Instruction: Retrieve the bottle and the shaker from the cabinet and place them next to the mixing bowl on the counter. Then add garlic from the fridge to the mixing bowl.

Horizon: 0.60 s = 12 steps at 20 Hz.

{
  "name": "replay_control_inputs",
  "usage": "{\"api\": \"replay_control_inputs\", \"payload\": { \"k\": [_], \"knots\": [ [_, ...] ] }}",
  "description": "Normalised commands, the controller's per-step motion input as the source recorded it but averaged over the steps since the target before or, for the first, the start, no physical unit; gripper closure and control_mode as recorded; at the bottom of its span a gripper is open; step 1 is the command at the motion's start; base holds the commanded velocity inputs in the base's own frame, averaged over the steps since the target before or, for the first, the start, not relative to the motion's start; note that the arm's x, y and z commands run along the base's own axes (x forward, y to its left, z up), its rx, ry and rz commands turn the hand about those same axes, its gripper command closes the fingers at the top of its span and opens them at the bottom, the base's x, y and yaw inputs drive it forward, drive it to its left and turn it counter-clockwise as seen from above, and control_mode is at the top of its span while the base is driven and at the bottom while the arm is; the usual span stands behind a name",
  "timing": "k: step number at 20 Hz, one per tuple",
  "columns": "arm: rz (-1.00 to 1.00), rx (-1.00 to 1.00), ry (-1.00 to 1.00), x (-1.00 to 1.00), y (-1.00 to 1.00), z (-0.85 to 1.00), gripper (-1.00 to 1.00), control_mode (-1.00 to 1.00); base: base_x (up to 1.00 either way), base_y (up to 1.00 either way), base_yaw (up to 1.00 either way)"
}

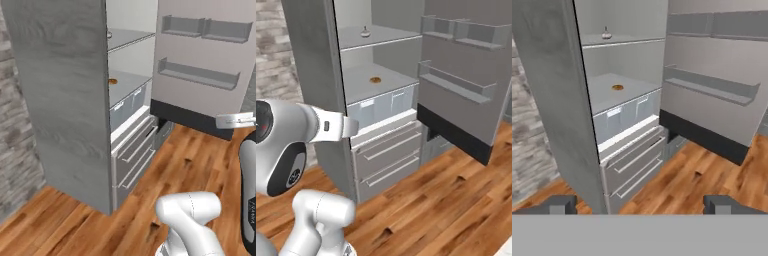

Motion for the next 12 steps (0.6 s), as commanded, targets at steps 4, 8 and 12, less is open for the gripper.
{"api": "replay_control_inputs", "payload": {
  "k": [4,8,12],
  "knots": [
    [0.00,0.00,0.00,0.00,0.00,0.00,-1.00,1.00,1.00,-0.03,0.02],
    [0.00,0.00,0.00,0.00,0.00,0.00,-1.00,1.00,1.00,-0.13,0.22],
    [0.00,0.00,0.00,0.00,0.00,0.00,-1.00,1.00,1.00,-0.10,0.33]
  ]
}}
